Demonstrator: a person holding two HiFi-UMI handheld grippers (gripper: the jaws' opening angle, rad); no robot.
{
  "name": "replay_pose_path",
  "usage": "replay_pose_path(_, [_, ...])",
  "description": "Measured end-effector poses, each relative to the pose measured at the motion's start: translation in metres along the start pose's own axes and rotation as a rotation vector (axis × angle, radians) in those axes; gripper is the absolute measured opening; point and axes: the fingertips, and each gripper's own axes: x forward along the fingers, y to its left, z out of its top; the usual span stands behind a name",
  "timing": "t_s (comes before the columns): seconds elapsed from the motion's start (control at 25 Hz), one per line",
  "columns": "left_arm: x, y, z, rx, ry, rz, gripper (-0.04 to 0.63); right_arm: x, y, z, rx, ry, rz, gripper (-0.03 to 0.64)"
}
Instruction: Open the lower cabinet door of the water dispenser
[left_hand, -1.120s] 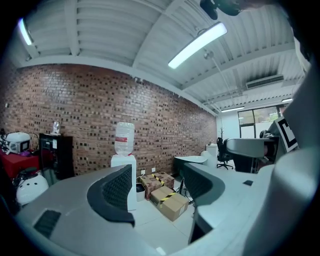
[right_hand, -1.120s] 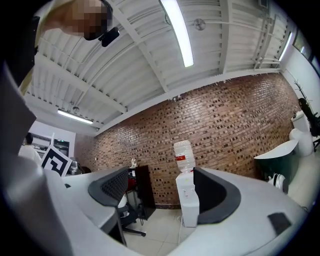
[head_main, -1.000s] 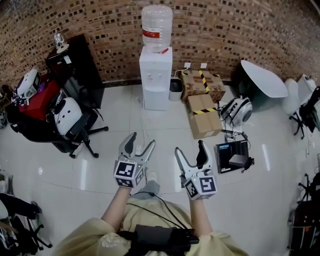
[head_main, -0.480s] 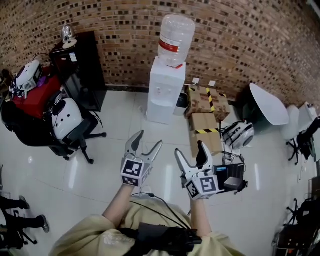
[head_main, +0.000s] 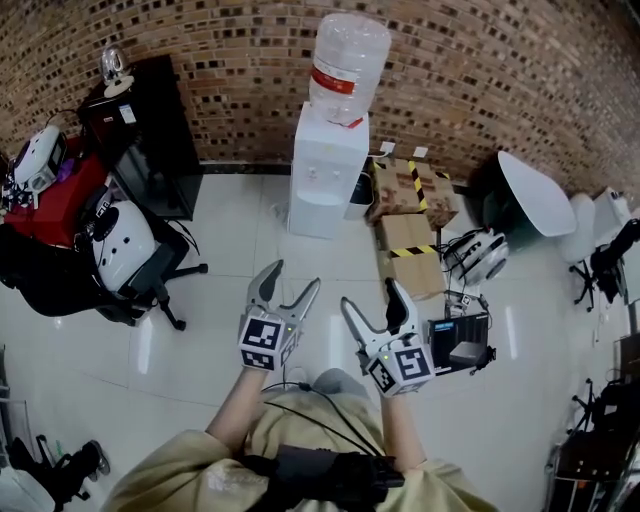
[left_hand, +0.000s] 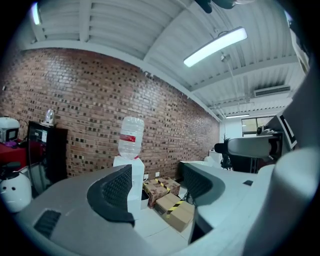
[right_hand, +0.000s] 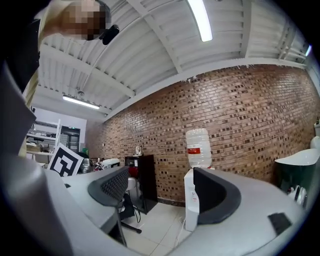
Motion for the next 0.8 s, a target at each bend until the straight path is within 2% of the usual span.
replay_pose_path(0.24, [0.023, 0.016, 0.013, 0.006, -0.018, 0.011, 0.313, 0.025, -0.027, 0.014, 0.023, -0.03, -0.029, 0.422])
replay_pose_path(0.56, [0.054, 0.037, 0.01, 0.02, -0.01, 0.054, 0.313, 0.073, -0.04, 0.0, 0.051, -0.024, 0.039, 0.421])
replay_pose_path(0.8, [0.084, 0.056, 0.025, 0.056, -0.002, 0.092, 0.313, 0.122, -0.067, 0.014, 0.073, -0.062, 0.09, 0.42])
